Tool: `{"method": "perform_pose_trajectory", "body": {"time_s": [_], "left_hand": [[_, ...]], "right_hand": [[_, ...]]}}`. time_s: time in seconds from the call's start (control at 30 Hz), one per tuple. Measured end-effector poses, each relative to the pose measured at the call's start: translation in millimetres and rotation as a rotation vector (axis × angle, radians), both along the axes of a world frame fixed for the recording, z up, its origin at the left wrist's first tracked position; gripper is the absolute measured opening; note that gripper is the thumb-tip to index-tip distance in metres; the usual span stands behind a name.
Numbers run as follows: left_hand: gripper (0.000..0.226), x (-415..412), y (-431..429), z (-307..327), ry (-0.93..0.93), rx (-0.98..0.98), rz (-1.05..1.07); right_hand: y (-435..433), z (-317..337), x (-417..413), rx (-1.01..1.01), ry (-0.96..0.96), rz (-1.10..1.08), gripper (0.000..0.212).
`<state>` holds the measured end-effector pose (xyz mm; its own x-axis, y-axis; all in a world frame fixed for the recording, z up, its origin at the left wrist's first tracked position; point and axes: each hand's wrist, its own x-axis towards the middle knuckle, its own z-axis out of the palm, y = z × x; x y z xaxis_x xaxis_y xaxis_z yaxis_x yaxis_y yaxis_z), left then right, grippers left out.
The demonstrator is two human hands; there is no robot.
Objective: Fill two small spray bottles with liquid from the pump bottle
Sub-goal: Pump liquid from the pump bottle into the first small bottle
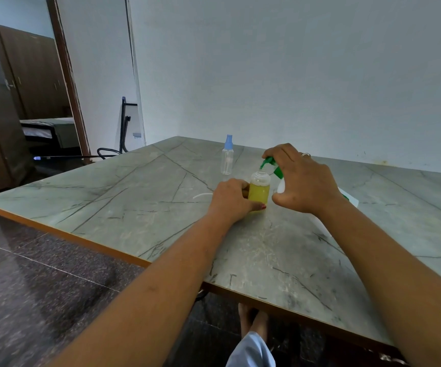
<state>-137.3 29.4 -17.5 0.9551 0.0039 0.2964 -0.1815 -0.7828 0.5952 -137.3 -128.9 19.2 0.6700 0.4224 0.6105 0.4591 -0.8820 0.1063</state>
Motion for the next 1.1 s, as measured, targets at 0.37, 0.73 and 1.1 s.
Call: {"method": "perform_pose_trajectory", "body": {"time_s": [0.37, 0.73, 1.1], "left_hand": [[0.065, -0.7, 0.6, 0.7, -0.005, -0.014, -0.002], [0.066, 0.0, 0.4, 0.2, -0.008, -0.004, -0.001], [0.067, -0.1, 1.5, -0.4, -0.020, -0.001, -0.011]], "right_hand": [[1.0, -0.1, -1.7, -0.002, 0.016, 0.014, 0.075], [0.8, -0.1, -2.9, 0.041, -0.013, 0.007, 0.067], [2.7, 1.2, -3.2, 0.076, 0.008, -0.002, 0.064]]}}
